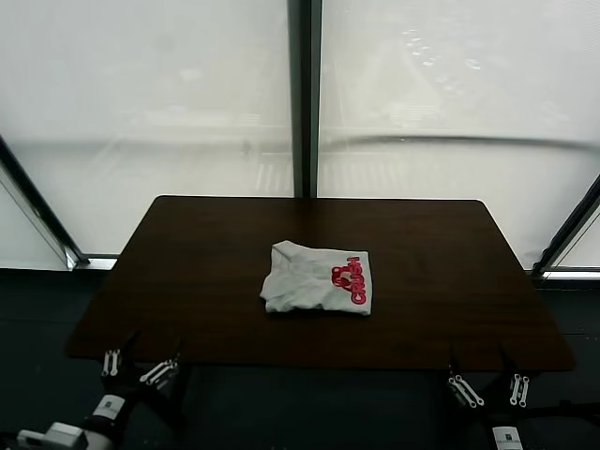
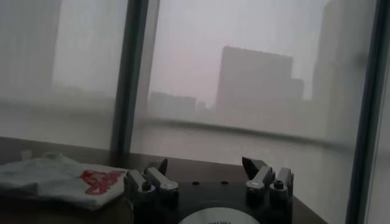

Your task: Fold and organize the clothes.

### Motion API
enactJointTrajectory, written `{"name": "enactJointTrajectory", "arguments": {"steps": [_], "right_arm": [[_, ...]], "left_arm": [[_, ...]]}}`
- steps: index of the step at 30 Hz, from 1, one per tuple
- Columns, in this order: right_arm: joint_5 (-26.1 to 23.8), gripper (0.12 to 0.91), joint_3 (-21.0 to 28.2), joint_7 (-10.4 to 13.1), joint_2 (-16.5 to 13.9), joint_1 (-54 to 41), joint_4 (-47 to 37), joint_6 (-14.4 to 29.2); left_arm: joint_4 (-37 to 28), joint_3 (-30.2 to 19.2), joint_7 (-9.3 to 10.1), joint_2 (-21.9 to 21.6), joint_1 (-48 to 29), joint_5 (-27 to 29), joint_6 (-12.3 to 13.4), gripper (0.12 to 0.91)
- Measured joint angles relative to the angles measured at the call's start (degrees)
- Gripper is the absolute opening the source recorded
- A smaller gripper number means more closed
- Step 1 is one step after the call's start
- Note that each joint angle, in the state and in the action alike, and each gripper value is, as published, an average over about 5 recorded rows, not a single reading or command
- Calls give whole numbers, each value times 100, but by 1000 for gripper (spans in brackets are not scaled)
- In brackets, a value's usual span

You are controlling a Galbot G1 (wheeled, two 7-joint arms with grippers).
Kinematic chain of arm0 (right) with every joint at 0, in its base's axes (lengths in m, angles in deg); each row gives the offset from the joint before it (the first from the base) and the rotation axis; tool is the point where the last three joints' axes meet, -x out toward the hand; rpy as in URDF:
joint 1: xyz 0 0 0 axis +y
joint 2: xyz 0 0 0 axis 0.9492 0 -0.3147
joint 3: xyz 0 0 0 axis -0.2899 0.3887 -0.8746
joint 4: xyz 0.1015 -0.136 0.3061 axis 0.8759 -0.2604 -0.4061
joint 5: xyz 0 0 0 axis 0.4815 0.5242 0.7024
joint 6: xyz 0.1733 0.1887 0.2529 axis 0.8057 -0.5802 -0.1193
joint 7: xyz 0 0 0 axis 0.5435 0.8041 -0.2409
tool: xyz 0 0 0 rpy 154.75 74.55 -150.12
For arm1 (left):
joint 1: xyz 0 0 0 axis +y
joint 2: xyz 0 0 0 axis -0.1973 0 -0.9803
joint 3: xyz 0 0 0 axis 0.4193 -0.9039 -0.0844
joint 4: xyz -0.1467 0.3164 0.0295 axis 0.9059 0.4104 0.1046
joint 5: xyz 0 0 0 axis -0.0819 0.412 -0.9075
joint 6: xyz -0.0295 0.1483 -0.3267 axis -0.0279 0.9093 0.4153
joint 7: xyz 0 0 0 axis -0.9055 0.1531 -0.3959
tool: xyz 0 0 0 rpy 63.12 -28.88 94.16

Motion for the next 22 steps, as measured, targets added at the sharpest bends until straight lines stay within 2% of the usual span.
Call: {"name": "enactJointTrajectory", "arguments": {"steps": [22], "right_arm": [[43, 907, 85, 8, -13, 99, 12, -172]], "left_arm": [[28, 53, -75, 12, 84, 45, 3, 907]]}}
